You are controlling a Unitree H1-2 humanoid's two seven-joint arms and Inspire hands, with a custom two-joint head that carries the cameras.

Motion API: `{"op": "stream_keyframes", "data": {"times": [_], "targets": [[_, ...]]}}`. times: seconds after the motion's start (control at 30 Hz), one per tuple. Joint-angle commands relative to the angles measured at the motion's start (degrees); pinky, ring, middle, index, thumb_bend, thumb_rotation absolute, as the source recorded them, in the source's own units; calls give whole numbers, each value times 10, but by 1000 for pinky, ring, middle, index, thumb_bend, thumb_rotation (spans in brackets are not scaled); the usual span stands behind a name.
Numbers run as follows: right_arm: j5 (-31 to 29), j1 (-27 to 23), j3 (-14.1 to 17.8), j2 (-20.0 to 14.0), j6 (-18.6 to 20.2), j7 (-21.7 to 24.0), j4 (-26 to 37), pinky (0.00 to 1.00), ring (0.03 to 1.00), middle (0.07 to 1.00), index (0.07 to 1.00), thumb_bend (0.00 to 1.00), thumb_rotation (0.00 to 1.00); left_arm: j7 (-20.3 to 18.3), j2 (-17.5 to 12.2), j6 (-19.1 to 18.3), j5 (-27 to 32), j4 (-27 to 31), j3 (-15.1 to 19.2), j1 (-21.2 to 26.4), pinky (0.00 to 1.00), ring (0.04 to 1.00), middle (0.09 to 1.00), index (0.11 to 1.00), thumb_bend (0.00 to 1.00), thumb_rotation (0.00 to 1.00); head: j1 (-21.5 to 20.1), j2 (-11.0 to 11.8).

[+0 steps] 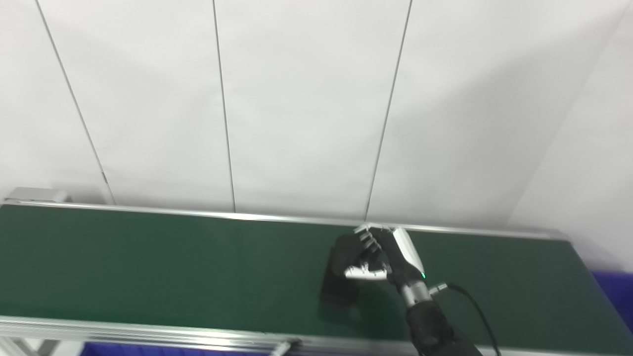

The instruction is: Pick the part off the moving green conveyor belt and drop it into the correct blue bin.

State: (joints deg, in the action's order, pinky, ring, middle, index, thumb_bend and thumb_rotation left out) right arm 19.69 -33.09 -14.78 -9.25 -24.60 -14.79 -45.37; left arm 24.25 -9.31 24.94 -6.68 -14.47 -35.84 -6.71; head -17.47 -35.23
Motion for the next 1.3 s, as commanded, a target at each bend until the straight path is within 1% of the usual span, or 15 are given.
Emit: {"op": "stream_keyframes", "data": {"times": [0.0,0.13,0.2,0.23,0.33,0.37,0.4,0.43,0.47,0.57,0.7,0.8,0.97,1.17,1.27], "targets": [[-7,7,16,-14,1,10,70,319,381,449,522,521,0,-13,-1,20,4,29,10,-8,1000,997,970,935,887,996,0,0],[-7,68,34,-23,32,35,182,335,396,461,517,521,0,-38,-7,20,11,53,32,-21,1000,996,974,950,888,1000,-36,-20],[2,87,36,-26,48,45,220,337,400,464,512,521,0,-54,-10,20,17,64,45,-26,1000,992,973,951,865,1000,-56,-26],[4,92,37,-27,53,49,231,336,398,464,512,521,0,-60,-11,20,19,67,50,-29,1000,990,973,951,843,1000,-56,-26],[12,119,40,-26,68,61,281,327,393,460,514,521,0,-82,-17,20,26,78,69,-32,998,979,968,946,801,1000,-99,-29],[13,126,41,-26,71,64,293,320,388,459,515,521,0,-88,-18,20,27,81,74,-33,989,974,966,942,793,1000,-99,-29],[16,139,39,-26,77,71,314,318,386,459,515,521,0,-99,-17,20,34,84,82,-35,987,973,965,942,791,1000,-121,-31],[19,148,38,-27,81,77,329,309,376,456,516,521,0,-108,-16,20,38,86,88,-36,986,973,965,942,785,999,-121,-31],[21,161,39,-29,90,83,350,304,370,454,516,521,0,-119,-14,20,45,89,95,-36,986,973,964,943,779,995,-136,-38],[17,198,51,-34,120,100,411,307,372,460,509,522,0,-150,-5,20,59,99,115,-39,979,972,966,950,767,980,-140,-49],[7,260,87,-34,175,112,503,316,385,465,507,523,0,-190,13,20,77,110,145,-41,948,957,961,940,787,947,-137,-63],[-6,315,117,-31,181,110,547,346,412,467,509,522,0,-219,24,20,84,110,164,-42,922,942,949,926,762,936,-125,-70],[-5,388,152,-3,180,86,588,328,383,449,526,520,0,-258,39,20,89,116,192,-47,918,936,938,915,776,913,-113,-81],[-26,437,169,31,211,91,625,332,374,443,533,518,0,-277,49,20,82,127,212,-51,911,934,936,908,807,909,-100,-100],[-23,450,169,38,214,92,632,335,378,441,538,518,0,-284,54,20,82,130,220,-51,903,929,931,903,806,908,-102,-103]]}}
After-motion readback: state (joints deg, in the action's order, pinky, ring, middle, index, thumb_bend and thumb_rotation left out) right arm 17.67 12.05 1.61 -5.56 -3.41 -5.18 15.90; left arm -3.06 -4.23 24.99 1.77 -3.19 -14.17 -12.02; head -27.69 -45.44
